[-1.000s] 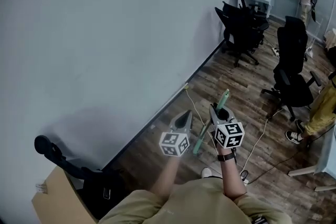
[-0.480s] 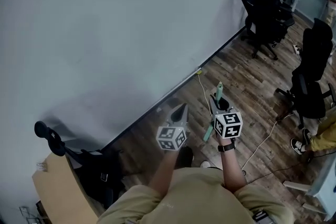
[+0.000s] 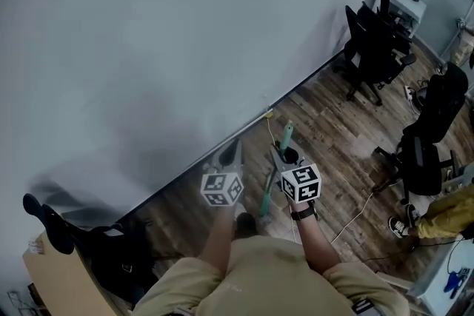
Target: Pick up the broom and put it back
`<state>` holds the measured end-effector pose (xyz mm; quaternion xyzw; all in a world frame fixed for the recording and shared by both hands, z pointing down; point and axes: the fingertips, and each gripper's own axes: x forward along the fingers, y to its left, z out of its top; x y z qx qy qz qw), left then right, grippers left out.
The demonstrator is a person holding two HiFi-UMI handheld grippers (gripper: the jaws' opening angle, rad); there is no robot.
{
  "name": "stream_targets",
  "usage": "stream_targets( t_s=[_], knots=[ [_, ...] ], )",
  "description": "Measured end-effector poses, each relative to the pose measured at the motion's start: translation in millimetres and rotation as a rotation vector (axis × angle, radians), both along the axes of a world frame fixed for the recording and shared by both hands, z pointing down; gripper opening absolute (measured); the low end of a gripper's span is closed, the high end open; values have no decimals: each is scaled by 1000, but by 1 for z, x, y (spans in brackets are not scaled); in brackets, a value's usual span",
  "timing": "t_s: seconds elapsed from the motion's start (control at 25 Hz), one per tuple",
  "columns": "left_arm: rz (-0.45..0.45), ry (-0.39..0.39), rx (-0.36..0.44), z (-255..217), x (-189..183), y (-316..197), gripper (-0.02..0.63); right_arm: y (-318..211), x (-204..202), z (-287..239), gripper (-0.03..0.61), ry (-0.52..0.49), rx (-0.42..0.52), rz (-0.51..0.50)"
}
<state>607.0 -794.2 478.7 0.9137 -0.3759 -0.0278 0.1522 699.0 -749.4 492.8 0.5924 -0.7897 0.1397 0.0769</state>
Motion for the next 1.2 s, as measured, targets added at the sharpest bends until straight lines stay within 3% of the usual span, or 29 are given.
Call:
stream_targets(
  t_s=[0.2,0.4,0.64,0.92,1.08,1.2],
  knots=[
    [-54,118,-81,12,-24,-61,2,-60,-29,46,57,68,-123,-91],
    [-132,-34,1,56,-73,-110,2,-115,-73,88,57,177,-208,-173],
    [-205,-9,-98,115,-124,-139,2,-172,-104,138,56,232,-257,-222],
    [-326,-21,-193,175,-171,-169,2,-223,-146,207,55,207,-327,-308],
    [-380,-42,-269,217,-185,-182,2,-244,-171,255,55,182,-379,-352],
    [-414,-80,-325,244,-195,-181,2,-240,-184,299,55,240,-453,-384]
  ],
)
